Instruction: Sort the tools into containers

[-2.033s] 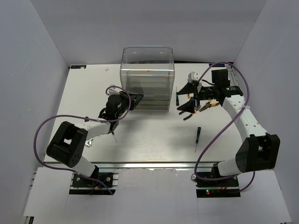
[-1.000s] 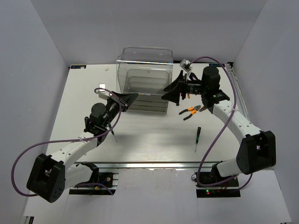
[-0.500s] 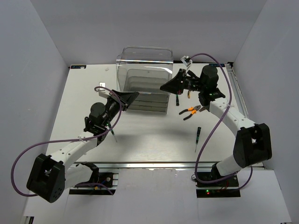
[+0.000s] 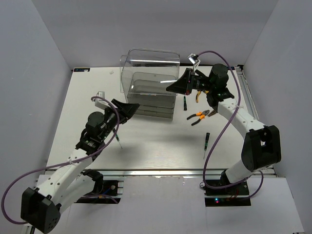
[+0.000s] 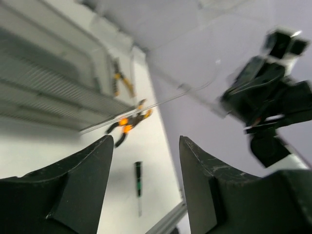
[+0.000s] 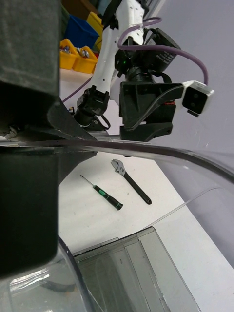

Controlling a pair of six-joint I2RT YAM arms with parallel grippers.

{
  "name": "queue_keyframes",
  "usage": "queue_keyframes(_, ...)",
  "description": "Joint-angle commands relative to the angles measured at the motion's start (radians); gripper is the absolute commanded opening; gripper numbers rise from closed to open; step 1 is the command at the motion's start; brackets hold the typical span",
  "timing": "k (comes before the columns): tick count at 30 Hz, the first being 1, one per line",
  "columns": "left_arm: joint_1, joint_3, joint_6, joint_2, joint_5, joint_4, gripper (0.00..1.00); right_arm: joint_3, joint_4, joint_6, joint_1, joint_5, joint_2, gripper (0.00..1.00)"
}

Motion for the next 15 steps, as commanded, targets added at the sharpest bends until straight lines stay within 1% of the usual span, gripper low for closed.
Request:
queue_keyframes(1,0.0,0.031,0.096,-0.091,-0.073,-0.277,0.66,0.103,0.171,-0.012,-0.019,0.02,-0.003,0.0)
queue_keyframes(2,0.0,0.027,0.099,-0.108,-0.106,-0.361,0.66,0.109,0.174,-0.011,-0.021,0.02,0.002,0.0)
queue_keyframes(3,0.0,0.024,0.099,-0.122,-0.123,-0.398,0.64,0.123,0.18,-0.008,-0.022,0.018,0.011,0.0)
queue_keyframes(4,0.0,0.022,0.096,-0.132,-0.159,-0.437,0.53,0.129,0.19,-0.008,-0.025,0.018,0.014,0.0)
queue_keyframes(5,0.002,0.022,0.07,-0.146,-0.179,-0.513,0.45,0.134,0.194,-0.008,-0.028,0.015,0.019,0.0)
queue_keyframes(7,0.0,0.017,0.065,-0.148,-0.222,-0.569,0.35,0.155,0.202,-0.008,-0.036,0.014,0.032,0.0)
queue_keyframes(8,0.0,0.019,0.062,-0.134,-0.232,-0.621,0.33,0.163,0.204,-0.009,-0.041,0.012,0.04,0.0)
queue_keyframes(10,0.002,0.042,0.057,-0.099,-0.249,-0.705,0.32,0.186,0.204,-0.011,-0.048,0.007,0.052,0.0)
queue_keyframes(12,0.018,0.085,0.077,0.002,-0.231,-0.753,0.44,0.197,0.202,-0.011,-0.054,0.004,0.062,0.0)
queue_keyframes(14,0.041,0.117,0.1,0.093,-0.178,-0.823,0.5,0.201,0.202,-0.011,-0.056,0.004,0.063,0.0)
queue_keyframes(15,0.07,0.134,0.111,0.183,-0.162,-0.84,0.54,0.201,0.202,-0.012,-0.057,0.003,0.065,0.0)
